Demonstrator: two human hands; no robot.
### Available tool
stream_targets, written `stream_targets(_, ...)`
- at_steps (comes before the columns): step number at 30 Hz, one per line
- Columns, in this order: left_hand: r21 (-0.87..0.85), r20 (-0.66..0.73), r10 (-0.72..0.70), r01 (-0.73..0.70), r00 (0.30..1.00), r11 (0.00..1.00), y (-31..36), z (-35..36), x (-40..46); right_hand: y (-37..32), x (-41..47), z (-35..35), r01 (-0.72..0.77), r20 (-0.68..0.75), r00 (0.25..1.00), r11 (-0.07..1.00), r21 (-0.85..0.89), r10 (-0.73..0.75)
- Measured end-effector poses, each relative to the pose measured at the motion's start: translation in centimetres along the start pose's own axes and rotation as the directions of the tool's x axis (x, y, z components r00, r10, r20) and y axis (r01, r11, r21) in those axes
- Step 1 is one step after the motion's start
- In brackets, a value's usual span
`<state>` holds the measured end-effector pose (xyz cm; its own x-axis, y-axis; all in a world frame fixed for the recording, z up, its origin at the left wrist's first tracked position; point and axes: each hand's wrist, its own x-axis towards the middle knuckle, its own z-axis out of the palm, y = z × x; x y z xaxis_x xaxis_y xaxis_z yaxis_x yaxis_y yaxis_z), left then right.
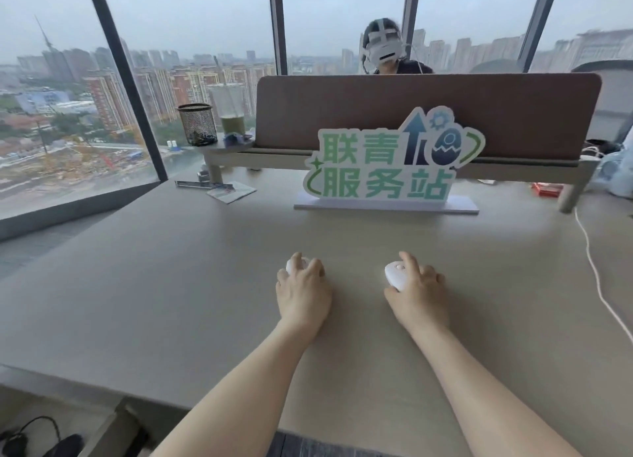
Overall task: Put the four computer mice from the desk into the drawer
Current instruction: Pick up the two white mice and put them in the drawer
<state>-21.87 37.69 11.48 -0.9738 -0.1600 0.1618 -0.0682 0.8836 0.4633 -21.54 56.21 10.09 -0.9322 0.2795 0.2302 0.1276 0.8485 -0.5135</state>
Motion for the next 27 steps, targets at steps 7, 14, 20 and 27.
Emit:
stream_targets(7,-0.133,-0.131,-0.047,0.03,0.99,0.991,-6.7,-6.3,-4.8,-9.4,-7.1,-1.5,0.196,0.001,0.977,0.907,0.372,-0.211)
stream_targets(14,-0.137,-0.304,-0.357,0.33,0.883,0.934,-24.1,-16.2,-14.8,-23.4,-20.0,1.4,0.45,0.142,0.758,0.668,0.593,-0.636)
stream_targets(20,-0.091,-0.169,-0.749,0.747,0.64,0.659,-38.8,-18.6,-23.3,-31.4,-31.3,10.6,0.339,0.555,0.486,0.731,0.592,-0.675)
stream_targets(27,0.058,0.046,-0.86,0.858,0.508,0.51,-46.7,-16.3,-26.8,-35.9,-38.5,20.9,0.526,0.797,0.334,0.801,0.286,-0.504)
